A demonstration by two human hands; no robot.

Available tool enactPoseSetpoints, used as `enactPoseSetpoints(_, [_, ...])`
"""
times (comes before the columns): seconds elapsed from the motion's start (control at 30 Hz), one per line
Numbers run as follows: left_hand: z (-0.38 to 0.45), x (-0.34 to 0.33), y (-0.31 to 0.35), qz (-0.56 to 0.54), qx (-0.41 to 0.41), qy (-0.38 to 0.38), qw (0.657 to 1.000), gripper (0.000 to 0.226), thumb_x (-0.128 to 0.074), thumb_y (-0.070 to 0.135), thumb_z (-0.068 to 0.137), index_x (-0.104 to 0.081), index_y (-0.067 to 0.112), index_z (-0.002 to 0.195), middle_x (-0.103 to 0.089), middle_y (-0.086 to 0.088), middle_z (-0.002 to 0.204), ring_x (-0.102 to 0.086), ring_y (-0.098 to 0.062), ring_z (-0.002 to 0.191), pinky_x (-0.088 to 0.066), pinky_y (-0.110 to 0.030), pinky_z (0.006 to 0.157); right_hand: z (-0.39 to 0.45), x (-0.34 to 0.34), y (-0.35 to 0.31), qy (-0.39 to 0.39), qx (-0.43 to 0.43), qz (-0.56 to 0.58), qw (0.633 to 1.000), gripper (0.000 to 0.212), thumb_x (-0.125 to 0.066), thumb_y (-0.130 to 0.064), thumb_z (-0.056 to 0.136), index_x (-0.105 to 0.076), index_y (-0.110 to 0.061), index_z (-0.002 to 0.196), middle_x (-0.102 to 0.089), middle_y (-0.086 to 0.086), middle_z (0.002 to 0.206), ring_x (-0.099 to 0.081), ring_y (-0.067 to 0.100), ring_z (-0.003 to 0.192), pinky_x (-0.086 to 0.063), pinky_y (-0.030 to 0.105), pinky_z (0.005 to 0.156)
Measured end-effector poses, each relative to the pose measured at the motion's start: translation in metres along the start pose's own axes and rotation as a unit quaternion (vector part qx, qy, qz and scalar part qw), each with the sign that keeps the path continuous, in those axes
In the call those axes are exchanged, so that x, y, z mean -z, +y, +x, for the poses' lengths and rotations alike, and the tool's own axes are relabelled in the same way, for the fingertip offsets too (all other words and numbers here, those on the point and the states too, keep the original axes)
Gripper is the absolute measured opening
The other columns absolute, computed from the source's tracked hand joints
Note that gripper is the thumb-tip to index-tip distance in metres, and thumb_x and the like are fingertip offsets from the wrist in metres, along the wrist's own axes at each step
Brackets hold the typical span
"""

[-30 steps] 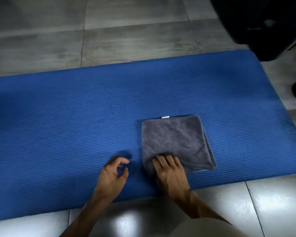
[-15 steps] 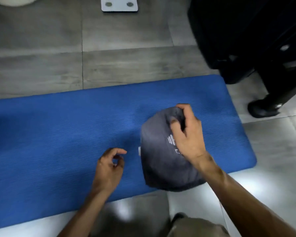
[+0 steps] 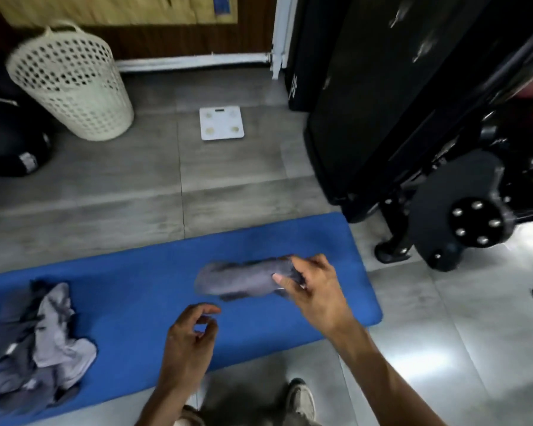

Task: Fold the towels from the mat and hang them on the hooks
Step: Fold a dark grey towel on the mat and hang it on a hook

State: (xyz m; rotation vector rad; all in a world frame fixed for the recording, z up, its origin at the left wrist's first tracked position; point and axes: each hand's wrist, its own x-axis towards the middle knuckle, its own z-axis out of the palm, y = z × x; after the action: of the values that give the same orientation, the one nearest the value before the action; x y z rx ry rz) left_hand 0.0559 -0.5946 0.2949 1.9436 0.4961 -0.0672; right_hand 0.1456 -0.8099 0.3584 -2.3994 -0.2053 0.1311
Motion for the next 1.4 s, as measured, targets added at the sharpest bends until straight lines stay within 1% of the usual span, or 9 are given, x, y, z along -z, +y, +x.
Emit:
enactPoseSetpoints(0.1, [-0.016,0.042,0.066,-0.018,-0.020,0.014,1.000,0.034,-0.063,-0.007,0.083,-0.068,0.025,0.090,-0.071,0.011,0.091,-0.061,0.004,0.079,-0.043,-0.006,0.060,-0.005,0.039,-0.058,0.017,0.005,-0.042,0.999,0.029,-0.060,-0.045,0.089,-0.063,-0.017,0.084,-0.059,-0.012,0.084,-0.044,0.012,0.074,-0.039,0.021,0.061])
enactPoseSetpoints(0.2, [-0.025,0.084,0.114,-0.033,-0.041,0.016,0.999,0.034,-0.062,-0.008,0.083,-0.068,0.022,0.097,-0.070,0.011,0.096,-0.063,-0.003,0.085,-0.047,-0.011,0.062,-0.007,0.075,-0.117,-0.016,-0.070,0.081,0.994,0.012,-0.065,-0.027,0.093,-0.064,-0.015,0.095,-0.055,-0.015,0.084,-0.051,0.002,0.068,-0.037,0.010,0.055])
enactPoseSetpoints(0.3, [-0.031,0.119,0.147,-0.033,-0.062,0.016,0.997,0.039,-0.062,-0.007,0.084,-0.066,0.029,0.099,-0.070,0.005,0.096,-0.064,-0.005,0.084,-0.047,-0.011,0.064,-0.010,0.106,-0.163,-0.021,-0.094,0.166,0.981,0.008,-0.062,-0.019,0.094,-0.063,-0.013,0.100,-0.064,0.002,0.089,-0.059,0.006,0.077,-0.046,0.011,0.067])
enactPoseSetpoints(0.47, [-0.038,0.165,0.198,-0.040,-0.071,-0.027,0.996,0.040,-0.059,-0.004,0.086,-0.065,0.032,0.102,-0.067,0.012,0.101,-0.061,0.000,0.086,-0.044,-0.005,0.067,-0.016,0.148,-0.205,0.009,-0.104,0.207,0.973,0.014,-0.065,-0.025,0.091,-0.059,-0.016,0.083,-0.055,0.016,0.067,-0.055,0.016,0.060,-0.046,0.035,0.054])
enactPoseSetpoints(0.6, [-0.027,0.178,0.238,-0.032,-0.102,-0.054,0.993,0.037,-0.059,-0.004,0.086,-0.065,0.026,0.106,-0.067,0.011,0.103,-0.060,0.000,0.089,-0.045,-0.005,0.072,-0.013,0.176,-0.223,0.031,-0.129,0.265,0.955,0.017,-0.066,-0.021,0.093,-0.060,-0.005,0.088,-0.060,0.007,0.064,-0.062,0.017,0.056,-0.050,0.030,0.053])
enactPoseSetpoints(0.77, [0.011,0.165,0.290,-0.031,-0.131,-0.068,0.989,0.036,-0.059,-0.005,0.085,-0.067,0.022,0.107,-0.068,0.011,0.101,-0.060,0.002,0.090,-0.045,-0.004,0.074,0.005,0.208,-0.224,0.060,-0.129,0.284,0.948,0.014,-0.065,-0.020,0.093,-0.063,-0.006,0.091,-0.062,0.009,0.067,-0.063,0.019,0.057,-0.051,0.036,0.055])
enactPoseSetpoints(1.0, [0.087,0.104,0.355,-0.010,-0.142,-0.083,0.986,0.037,-0.063,0.003,0.086,-0.063,0.033,0.107,-0.064,0.017,0.105,-0.057,0.006,0.092,-0.045,-0.008,0.076,0.062,0.246,-0.185,0.113,-0.113,0.264,0.951,0.002,-0.066,-0.018,0.092,-0.066,-0.018,0.090,-0.065,0.014,0.075,-0.062,0.022,0.058,-0.054,0.043,0.060])
enactPoseSetpoints(1.2, [0.144,0.063,0.411,0.017,-0.155,-0.087,0.984,0.038,-0.059,0.003,0.085,-0.064,0.030,0.112,-0.064,0.016,0.108,-0.056,0.007,0.094,-0.041,-0.002,0.074,0.126,0.285,-0.155,0.133,-0.105,0.266,0.949,0.019,-0.067,-0.016,0.091,-0.067,-0.035,0.089,-0.068,0.004,0.073,-0.065,0.023,0.058,-0.056,0.044,0.062])
enactPoseSetpoints(1.4, [0.225,0.030,0.477,0.002,-0.183,-0.100,0.978,0.035,-0.062,0.005,0.085,-0.065,0.031,0.108,-0.064,0.018,0.107,-0.058,0.003,0.094,-0.041,-0.006,0.077,0.222,0.327,-0.147,0.210,-0.127,0.304,0.921,0.027,-0.075,-0.015,0.084,-0.052,-0.025,0.094,-0.066,0.005,0.087,-0.066,0.026,0.057,-0.058,0.047,0.062])
